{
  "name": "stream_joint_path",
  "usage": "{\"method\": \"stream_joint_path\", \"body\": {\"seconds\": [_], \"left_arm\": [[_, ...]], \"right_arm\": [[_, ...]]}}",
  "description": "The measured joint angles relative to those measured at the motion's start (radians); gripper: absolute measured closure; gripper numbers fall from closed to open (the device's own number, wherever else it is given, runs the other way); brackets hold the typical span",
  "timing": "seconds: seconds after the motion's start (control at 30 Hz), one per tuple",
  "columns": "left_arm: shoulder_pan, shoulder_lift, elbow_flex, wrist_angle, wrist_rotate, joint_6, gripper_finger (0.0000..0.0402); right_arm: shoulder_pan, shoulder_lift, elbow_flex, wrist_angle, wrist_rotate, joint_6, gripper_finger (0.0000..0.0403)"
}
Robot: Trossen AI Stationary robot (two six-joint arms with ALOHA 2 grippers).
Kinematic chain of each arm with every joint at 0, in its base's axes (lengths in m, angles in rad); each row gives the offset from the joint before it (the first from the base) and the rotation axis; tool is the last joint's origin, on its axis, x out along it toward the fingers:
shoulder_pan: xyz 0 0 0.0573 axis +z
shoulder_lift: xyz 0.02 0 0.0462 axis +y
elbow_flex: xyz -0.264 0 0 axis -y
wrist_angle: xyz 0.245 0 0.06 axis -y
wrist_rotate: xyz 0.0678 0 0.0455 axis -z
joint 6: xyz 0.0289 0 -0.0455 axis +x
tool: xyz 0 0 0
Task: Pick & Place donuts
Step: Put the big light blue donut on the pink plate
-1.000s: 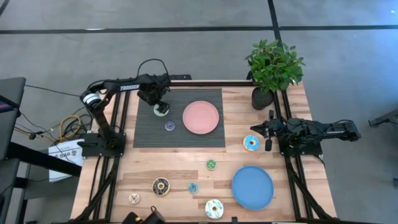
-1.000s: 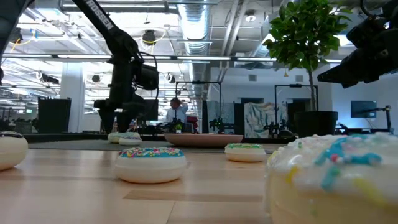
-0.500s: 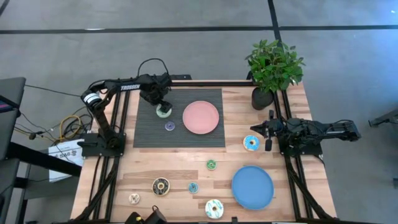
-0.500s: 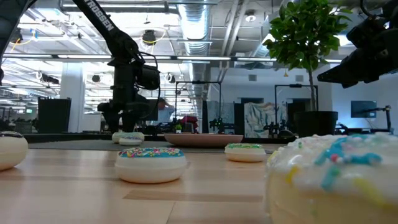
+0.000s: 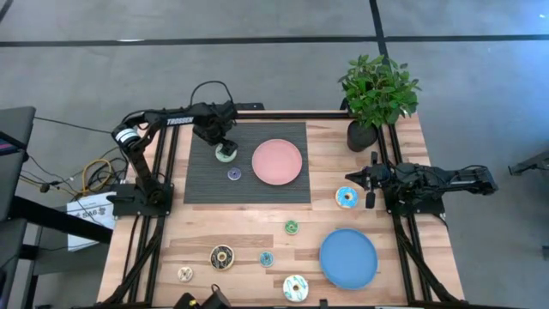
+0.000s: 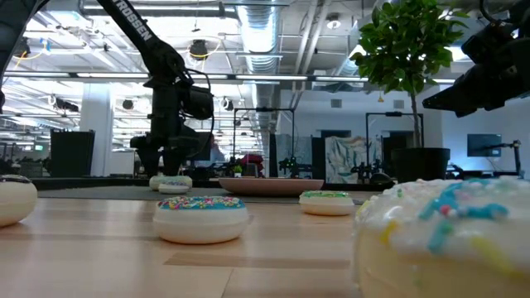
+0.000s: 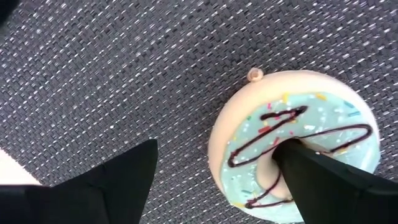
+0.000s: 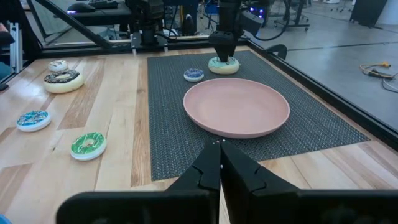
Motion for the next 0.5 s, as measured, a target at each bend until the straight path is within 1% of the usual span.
{"method": "stream_joint_path", "body": {"seconds": [0.5], "left_arm": [[-0.009, 0.0, 0.0, 0.002, -0.001, -0.017, 0.0079]], "right_arm": [[0.0, 0.0, 0.0, 0.0, 0.0, 0.0, 0.0402]]}}
